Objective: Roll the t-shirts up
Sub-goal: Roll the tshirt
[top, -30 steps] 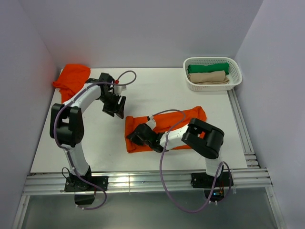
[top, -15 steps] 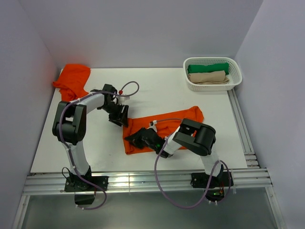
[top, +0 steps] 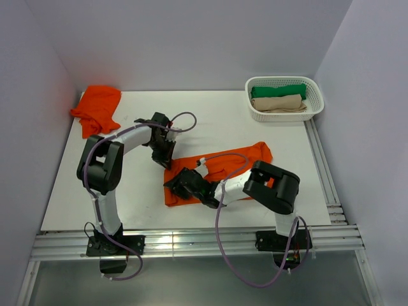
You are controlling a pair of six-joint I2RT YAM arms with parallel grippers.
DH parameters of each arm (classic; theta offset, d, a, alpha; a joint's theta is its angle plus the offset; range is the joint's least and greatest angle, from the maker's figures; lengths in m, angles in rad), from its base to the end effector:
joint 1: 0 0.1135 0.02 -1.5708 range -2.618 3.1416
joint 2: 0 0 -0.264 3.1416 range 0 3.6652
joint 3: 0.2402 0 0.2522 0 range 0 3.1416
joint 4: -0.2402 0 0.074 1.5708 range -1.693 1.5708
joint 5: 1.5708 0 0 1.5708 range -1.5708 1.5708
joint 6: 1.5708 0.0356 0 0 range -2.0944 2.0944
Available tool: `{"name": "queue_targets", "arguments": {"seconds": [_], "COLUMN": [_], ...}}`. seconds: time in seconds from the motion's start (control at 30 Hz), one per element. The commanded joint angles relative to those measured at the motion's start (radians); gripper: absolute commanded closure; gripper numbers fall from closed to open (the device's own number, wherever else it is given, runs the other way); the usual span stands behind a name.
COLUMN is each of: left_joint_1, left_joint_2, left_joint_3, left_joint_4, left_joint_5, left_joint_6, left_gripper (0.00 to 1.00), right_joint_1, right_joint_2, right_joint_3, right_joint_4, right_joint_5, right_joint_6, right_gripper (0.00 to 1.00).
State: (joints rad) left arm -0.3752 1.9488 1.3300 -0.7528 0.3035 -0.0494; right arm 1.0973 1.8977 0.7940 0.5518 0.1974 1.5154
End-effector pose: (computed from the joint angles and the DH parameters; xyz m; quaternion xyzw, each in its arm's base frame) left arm 0.3433 -0.1466 0.1598 0.1744 0.9681 -0.1678 0.0644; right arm 0.1710 0.3184 0.1147 0.2273 0.8399 0.4460 0.2099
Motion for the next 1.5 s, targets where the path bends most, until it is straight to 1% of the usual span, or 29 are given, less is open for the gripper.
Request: {"name": "queue_targets", "arguments": {"seconds": [0.0, 0.1, 0.17, 0.4, 0.5, 0.67, 0.8, 0.87, 0.9, 1.03, 1.13, 1.17, 1.2, 1.27, 1.3, 1.33, 1.4, 1.47], "left_joint_1": [-0.01, -0.018, -0.022, -0.025, -0.031, -0.036, -0.041, -0.044, -0.047, -0.05, -0.05, -0.051, -0.051, -0.054, -0.054, -0.056, -0.057, -0.057], "left_joint_2": [0.015, 0.016, 0.019, 0.033, 0.036, 0.039, 0.042, 0.044, 0.045, 0.042, 0.044, 0.045, 0.045, 0.044, 0.045, 0.047, 0.047, 0.048], "left_joint_3": [0.028, 0.035, 0.044, 0.069, 0.08, 0.084, 0.084, 0.086, 0.087, 0.09, 0.094, 0.095, 0.097, 0.097, 0.1, 0.103, 0.109, 0.113], "left_joint_4": [0.003, -0.008, -0.017, -0.033, -0.039, -0.045, -0.048, -0.054, -0.056, -0.06, -0.068, -0.066, -0.069, -0.071, -0.075, -0.079, -0.083, -0.089], "left_joint_5": [-0.121, -0.151, -0.164, -0.182, -0.188, -0.196, -0.196, -0.195, -0.196, -0.201, -0.202, -0.202, -0.205, -0.207, -0.21, -0.211, -0.211, -0.211], "left_joint_6": [-0.013, -0.01, -0.01, -0.015, -0.017, -0.017, -0.012, -0.01, -0.007, -0.004, -0.003, -0.001, -0.001, -0.001, -0.001, -0.003, -0.003, -0.003], "left_gripper": [0.99, 1.0, 1.0, 1.0, 1.0, 1.0, 1.0, 1.0, 1.0, 1.0, 1.0, 1.0, 1.0, 1.0, 1.0, 1.0, 1.0, 1.0], "right_joint_1": [0.049, 0.082, 0.104, 0.167, 0.199, 0.228, 0.237, 0.239, 0.239, 0.242, 0.243, 0.245, 0.24, 0.237, 0.233, 0.22, 0.208, 0.197], "right_joint_2": [-0.025, -0.031, -0.038, -0.089, -0.112, -0.115, -0.127, -0.152, -0.16, -0.181, -0.158, -0.128, -0.108, -0.033, -0.002, 0.059, 0.118, 0.194], "right_joint_3": [0.033, 0.057, 0.06, 0.03, 0.024, 0.028, 0.062, 0.102, 0.146, 0.279, 0.404, 0.44, 0.517, 0.595, 0.676, 0.717, 0.821, 0.882], "right_joint_4": [-0.295, -0.386, -0.421, -0.455, -0.51, -0.544, -0.63, -0.702, -0.778, -0.961, -1.084, -1.114, -1.169, -1.214, -1.263, -1.286, -1.332, -1.357], "right_joint_5": [0.048, 0.082, 0.099, 0.125, 0.145, 0.155, 0.188, 0.224, 0.238, 0.313, 0.375, 0.393, 0.427, 0.465, 0.493, 0.505, 0.534, 0.566], "right_joint_6": [-0.052, -0.029, -0.023, 0.029, 0.051, 0.065, 0.048, 0.034, 0.017, -0.033, -0.078, -0.101, -0.116, -0.161, -0.172, -0.187, -0.224, -0.251], "right_gripper": [0.52, 0.59, 0.6, 0.6, 0.6, 0.59, 0.57, 0.53, 0.53, 0.53, 0.53, 0.52, 0.52, 0.52, 0.52, 0.52, 0.52, 0.53]}}
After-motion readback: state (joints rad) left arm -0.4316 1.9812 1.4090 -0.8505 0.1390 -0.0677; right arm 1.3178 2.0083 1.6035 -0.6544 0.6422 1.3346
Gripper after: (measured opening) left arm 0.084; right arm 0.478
